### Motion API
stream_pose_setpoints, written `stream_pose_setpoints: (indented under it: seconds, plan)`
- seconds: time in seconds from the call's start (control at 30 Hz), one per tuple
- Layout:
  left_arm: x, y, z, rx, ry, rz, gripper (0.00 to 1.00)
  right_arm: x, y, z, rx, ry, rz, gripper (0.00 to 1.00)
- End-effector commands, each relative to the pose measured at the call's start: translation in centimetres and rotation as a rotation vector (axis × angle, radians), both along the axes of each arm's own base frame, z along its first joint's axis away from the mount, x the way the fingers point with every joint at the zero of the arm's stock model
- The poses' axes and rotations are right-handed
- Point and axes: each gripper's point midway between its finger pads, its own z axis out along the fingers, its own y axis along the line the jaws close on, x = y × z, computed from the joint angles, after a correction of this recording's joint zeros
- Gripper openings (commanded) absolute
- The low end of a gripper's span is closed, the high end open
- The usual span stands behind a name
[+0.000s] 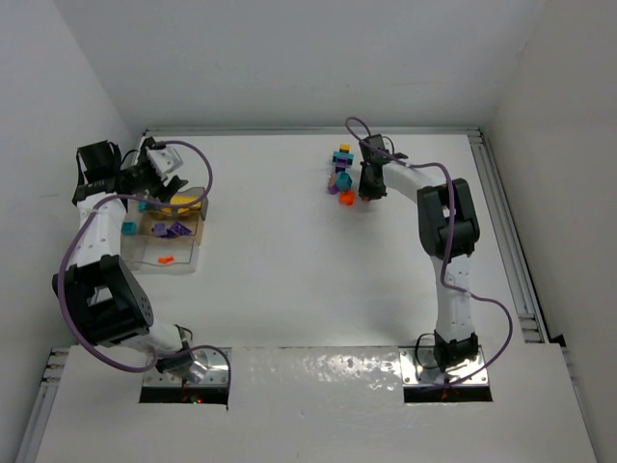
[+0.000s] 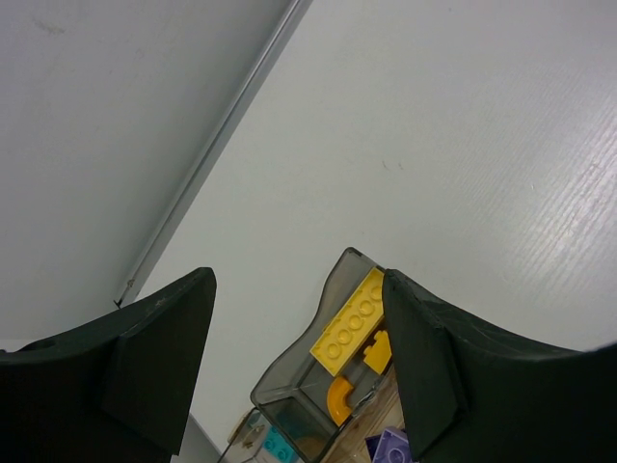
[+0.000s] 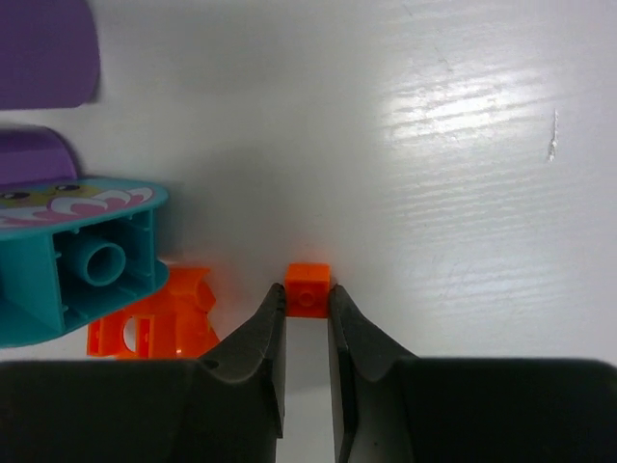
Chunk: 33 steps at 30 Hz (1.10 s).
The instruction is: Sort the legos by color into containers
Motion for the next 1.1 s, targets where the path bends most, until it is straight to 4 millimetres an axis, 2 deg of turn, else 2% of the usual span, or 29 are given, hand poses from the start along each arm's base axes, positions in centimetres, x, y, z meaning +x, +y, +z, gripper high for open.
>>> stream_pose_setpoints:
  seconds: [0.0,0.03,0.07,0.13,0.17,0.23,0.27,0.3,0.33,0.37,0.4,0.43,0.47,0.5,0.57,0.6,0.63,0.7,0.73,0.87,1.07]
  plan:
    - [-0.6,-1.4,2.4,-0.011,-0.059,-0.058,0.68,-1.1,0.6,0.6,-0.021,-0.007,0.179,0.00]
    - [-0.8,-1.8,2.4,-0.019,-0.058,-0.079,0.68,-1.1,0.7,1.2,-0.042,-0.024,0.261,0.00]
    - [-1.0,-2.0,2.7,-0.015,-0.066,-0.096,0.68,-1.0,0.7,3.1,-0.049,-0.068,0.297,0.00]
    - [-1.8,-3.0,2.6,-0.009,-0.066,-0.159,0.68,-1.4,0.5,4.4,-0.087,-0.114,0.416,0.00]
    - [-2.3,-3.8,2.4,0.011,-0.068,-0.199,0.68,-1.7,0.7,6.4,-0.094,-0.165,0.471,0.00]
    - [-2.8,-4.9,2.4,0.034,-0.082,-0.250,0.68,-2.2,1.0,8.4,-0.118,-0.199,0.597,0.00]
    - [-3.3,-6.1,2.1,0.068,-0.097,-0.305,0.68,-2.8,1.2,9.4,-0.121,-0.187,0.656,0.00]
    - [-3.5,-6.7,2.0,0.097,-0.117,-0.334,0.68,-3.2,1.9,11.1,-0.097,-0.203,0.711,0.00]
    - [-4.0,-7.2,1.6,0.132,-0.128,-0.357,0.68,-4.2,3.9,11.9,-0.006,-0.213,0.818,0.00]
    - [-4.0,-8.6,1.6,0.186,-0.187,-0.412,0.67,-5.1,5.0,13.3,0.056,-0.211,0.866,0.00]
    - [-4.8,-9.9,0.8,0.217,-0.200,-0.441,0.67,-6.4,7.5,14.5,0.175,-0.224,0.940,0.00]
    - [-3.9,-10.4,1.8,0.260,-0.296,-0.441,0.67,-6.9,8.9,15.7,0.222,-0.235,0.976,0.00]
    - [-3.7,-11.1,2.1,0.273,-0.344,-0.445,0.67,-7.5,10.1,16.2,0.254,-0.239,1.006,0.00]
    - [-4.0,-11.8,3.4,0.289,-0.415,-0.444,0.67,-8.9,12.6,16.6,0.273,-0.244,1.083,0.00]
    - [-4.1,-14.1,3.9,0.305,-0.551,-0.479,0.66,-10.1,15.3,17.7,0.271,-0.259,1.169,0.00]
    - [-4.5,-14.9,4.4,0.314,-0.599,-0.497,0.66,-10.7,16.7,17.8,0.284,-0.257,1.203,0.00]
    - [-5.0,-16.0,4.1,0.344,-0.653,-0.546,0.65,-11.9,19.2,19.3,0.355,-0.285,1.266,0.00]
    - [-6.5,-18.5,3.5,0.362,-0.705,-0.661,0.63,-13.2,21.8,20.5,0.484,-0.283,1.280,0.00]
    - [-6.9,-19.0,3.2,0.369,-0.720,-0.693,0.63,-13.7,23.1,21.9,0.544,-0.322,1.320,0.00]
    - [-8.8,-20.9,1.8,0.430,-0.824,-0.820,0.62,-15.8,26.0,23.8,0.593,-0.371,1.373,0.00]
    - [-10.1,-22.5,1.0,0.430,-0.862,-0.881,0.51,-16.7,27.2,24.8,0.625,-0.398,1.395,0.00]
